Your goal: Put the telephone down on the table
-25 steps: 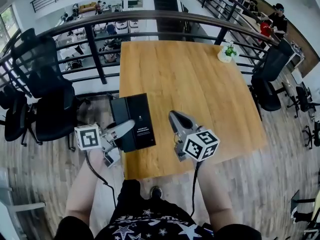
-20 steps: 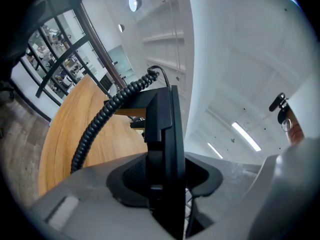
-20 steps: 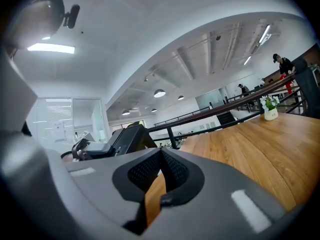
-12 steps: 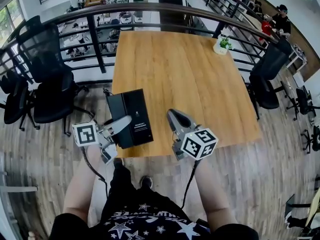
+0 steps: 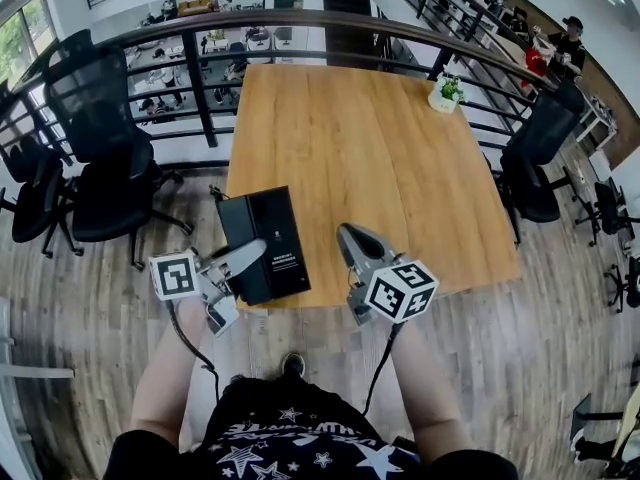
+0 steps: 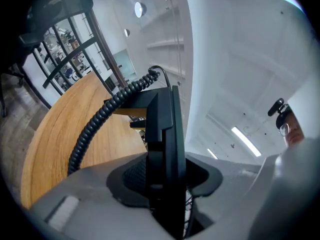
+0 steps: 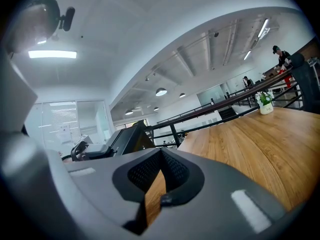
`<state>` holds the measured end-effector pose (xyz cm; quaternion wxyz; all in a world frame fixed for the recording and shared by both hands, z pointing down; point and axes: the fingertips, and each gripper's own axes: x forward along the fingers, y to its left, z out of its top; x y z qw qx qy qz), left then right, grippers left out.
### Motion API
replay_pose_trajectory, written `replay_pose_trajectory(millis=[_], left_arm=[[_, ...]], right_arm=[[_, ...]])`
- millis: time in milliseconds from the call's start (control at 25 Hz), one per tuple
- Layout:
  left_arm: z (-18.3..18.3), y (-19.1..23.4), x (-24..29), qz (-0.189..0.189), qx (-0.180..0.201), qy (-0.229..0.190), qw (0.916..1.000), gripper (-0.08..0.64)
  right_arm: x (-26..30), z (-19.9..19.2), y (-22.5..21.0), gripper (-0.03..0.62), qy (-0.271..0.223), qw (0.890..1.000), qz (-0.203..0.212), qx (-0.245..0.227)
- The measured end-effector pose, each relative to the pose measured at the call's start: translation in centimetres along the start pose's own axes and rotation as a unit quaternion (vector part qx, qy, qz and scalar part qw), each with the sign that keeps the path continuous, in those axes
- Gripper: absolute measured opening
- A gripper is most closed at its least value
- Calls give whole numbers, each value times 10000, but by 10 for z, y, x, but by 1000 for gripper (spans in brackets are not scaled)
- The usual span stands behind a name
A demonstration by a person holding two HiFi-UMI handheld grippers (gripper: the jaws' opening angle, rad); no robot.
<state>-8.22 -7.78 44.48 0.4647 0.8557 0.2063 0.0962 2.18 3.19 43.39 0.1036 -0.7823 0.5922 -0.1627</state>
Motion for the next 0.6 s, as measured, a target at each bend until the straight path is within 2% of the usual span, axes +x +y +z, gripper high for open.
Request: replay_pose_trajectory(millis=[280, 600], left_arm=[[0, 3, -19, -81, -151, -52, 9998, 181], [-11, -16, -62, -179, -124, 116, 9997, 181]], right_arm=[[-5, -5, 13, -2, -28, 9998, -181, -13], [-15, -15, 58, -2, 19, 9994, -331, 0]])
